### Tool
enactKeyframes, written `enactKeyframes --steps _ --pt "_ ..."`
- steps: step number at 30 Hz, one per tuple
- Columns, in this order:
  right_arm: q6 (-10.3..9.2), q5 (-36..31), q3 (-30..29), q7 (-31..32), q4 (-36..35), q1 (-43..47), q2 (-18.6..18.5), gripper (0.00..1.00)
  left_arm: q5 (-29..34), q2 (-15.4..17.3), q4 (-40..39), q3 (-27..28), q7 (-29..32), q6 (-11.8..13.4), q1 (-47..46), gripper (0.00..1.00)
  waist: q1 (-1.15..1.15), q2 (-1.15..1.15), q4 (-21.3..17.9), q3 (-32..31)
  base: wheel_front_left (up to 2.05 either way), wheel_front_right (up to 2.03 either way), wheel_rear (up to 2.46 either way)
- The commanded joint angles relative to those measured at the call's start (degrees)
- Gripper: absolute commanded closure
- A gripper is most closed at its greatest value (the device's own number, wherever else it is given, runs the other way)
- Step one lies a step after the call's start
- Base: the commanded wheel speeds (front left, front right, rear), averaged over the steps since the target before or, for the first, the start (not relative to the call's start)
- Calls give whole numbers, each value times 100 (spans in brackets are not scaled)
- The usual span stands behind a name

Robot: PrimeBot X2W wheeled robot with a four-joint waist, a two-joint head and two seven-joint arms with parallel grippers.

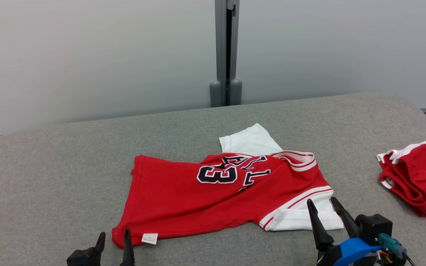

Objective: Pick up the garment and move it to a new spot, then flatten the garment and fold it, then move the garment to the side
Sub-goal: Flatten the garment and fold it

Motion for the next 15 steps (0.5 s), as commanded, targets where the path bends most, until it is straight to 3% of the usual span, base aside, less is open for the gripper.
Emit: enactKeyframes --steps 1,15 --pt "0 0 1 -18 4 18 6 0 -27 3 11 -24 -15 4 8 0 0 0 1 4 0 0 0" --pt "0 -90 -15 -18 23 -77 5 0 -317 3 317 -9 -15 23 -324 0 0 0 -28 417 0 0 0"
